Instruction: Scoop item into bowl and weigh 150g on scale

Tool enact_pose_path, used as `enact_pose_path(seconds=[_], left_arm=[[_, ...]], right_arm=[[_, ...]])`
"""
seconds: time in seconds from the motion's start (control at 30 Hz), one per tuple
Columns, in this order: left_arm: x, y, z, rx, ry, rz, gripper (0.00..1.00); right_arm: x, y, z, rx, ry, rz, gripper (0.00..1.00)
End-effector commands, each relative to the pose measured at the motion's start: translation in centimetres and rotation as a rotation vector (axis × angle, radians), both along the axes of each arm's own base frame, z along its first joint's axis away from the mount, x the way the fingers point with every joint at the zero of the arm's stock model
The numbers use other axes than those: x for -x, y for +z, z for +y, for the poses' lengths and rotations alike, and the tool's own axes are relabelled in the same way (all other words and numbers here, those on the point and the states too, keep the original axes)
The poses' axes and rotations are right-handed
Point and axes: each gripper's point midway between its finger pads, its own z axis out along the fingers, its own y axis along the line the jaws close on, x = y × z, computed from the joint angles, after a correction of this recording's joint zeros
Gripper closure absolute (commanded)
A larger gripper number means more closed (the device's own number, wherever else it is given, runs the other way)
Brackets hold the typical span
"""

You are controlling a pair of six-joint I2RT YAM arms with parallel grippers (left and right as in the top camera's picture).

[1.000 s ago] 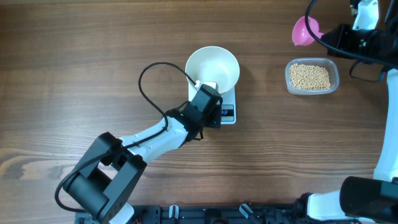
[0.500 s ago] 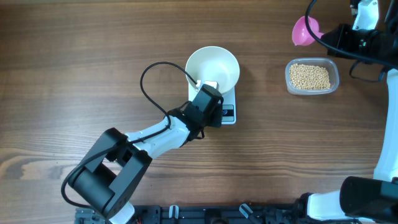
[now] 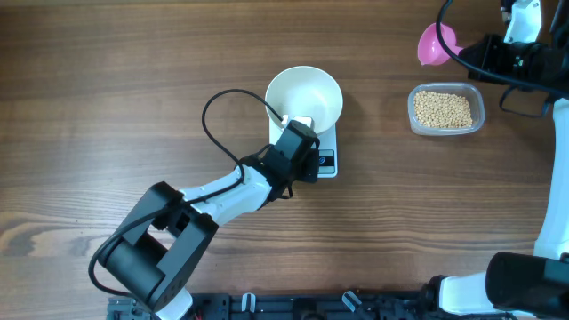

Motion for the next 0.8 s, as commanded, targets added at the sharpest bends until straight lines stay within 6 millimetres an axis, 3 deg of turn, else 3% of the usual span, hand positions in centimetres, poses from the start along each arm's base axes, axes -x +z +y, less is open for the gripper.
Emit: enact_pose_path(seconds=[0.0,0.63,0.77], left_arm=[[0.7,-1.7,0.2,-0.029,-0.013,0.045,0.96],[1.4,-2.2,0.8,-0.057,-0.013,0.078,0.96],[1.9,-3.4,1.2,-0.082,-0.013,0.109,0.96]], right_arm=[[-0.2,-0.4,-0.1,-0.002,-0.004,0.011,0.96],[0.0,-0.6,0.0,-0.004,-0.003,0.022,0.96],[-0.1,-0.5,0.0,-0.004,-0.004,0.022,0.96]])
